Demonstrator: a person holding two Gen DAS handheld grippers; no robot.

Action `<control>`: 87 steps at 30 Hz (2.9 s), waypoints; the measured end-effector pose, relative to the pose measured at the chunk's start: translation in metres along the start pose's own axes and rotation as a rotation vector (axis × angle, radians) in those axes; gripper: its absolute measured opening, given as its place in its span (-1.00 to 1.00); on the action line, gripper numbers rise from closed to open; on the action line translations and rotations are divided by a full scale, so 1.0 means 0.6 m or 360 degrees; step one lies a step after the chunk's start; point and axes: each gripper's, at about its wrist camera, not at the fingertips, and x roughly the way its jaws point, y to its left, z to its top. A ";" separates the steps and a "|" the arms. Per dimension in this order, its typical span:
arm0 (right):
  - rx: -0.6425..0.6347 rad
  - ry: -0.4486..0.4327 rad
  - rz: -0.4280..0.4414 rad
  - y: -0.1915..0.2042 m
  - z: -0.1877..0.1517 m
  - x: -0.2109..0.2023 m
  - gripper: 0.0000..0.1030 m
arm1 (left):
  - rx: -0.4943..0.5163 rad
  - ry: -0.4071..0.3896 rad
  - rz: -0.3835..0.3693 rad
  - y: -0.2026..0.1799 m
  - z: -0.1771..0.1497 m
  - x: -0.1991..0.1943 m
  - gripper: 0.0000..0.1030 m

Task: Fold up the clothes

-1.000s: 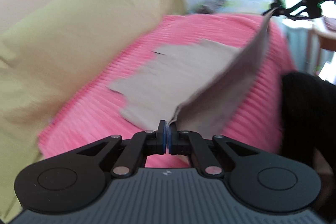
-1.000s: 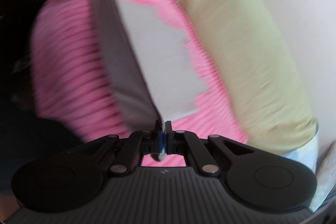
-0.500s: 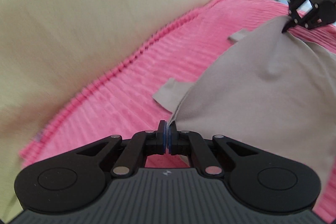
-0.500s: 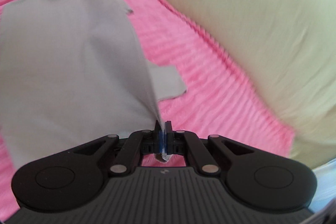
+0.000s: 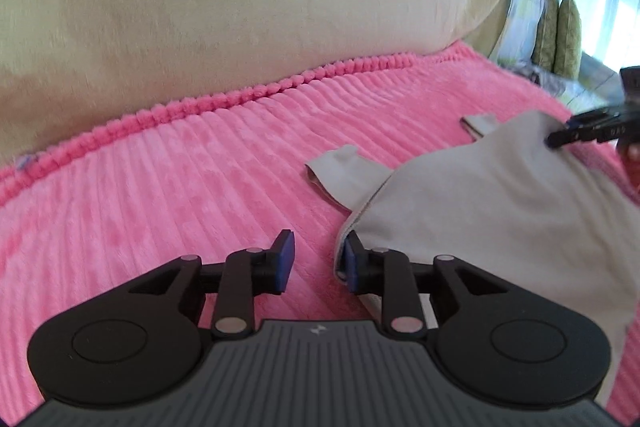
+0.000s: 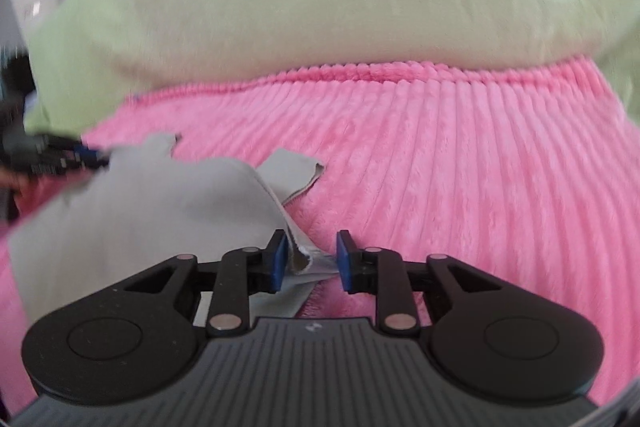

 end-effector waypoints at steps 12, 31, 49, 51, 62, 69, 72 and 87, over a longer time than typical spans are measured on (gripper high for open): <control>0.0252 -0.0137 0.0007 -0.022 -0.012 -0.008 0.01 | -0.0049 -0.0153 -0.0030 0.006 0.009 -0.063 0.21; 0.0387 -0.0164 0.0042 -0.027 -0.023 0.008 0.07 | -0.0267 0.0043 -0.0058 0.010 -0.023 0.022 -0.97; 0.0391 -0.0264 -0.0104 -0.031 0.036 0.016 -0.98 | -0.0249 -0.0098 0.0111 0.034 0.022 0.049 -1.00; 0.0383 -0.0137 -0.0185 -0.037 0.025 0.048 -0.97 | -0.0220 -0.0005 0.0163 0.034 0.009 0.075 -0.94; 0.0387 -0.0372 -0.0330 0.001 -0.003 -0.053 -0.62 | 0.0135 -0.0086 0.0338 -0.011 0.037 0.005 -0.22; 0.0779 -0.0484 -0.0102 0.091 -0.153 -0.180 -0.40 | 0.0362 -0.0058 -0.0240 -0.095 0.115 0.029 -0.03; 0.1023 -0.0488 -0.0039 0.122 -0.226 -0.203 -0.33 | 0.0392 -0.0014 -0.0414 -0.125 0.142 0.062 -0.03; 0.1406 -0.0636 0.0062 0.132 -0.290 -0.130 -0.29 | 0.0763 0.0318 -0.0609 -0.214 0.218 0.286 -0.03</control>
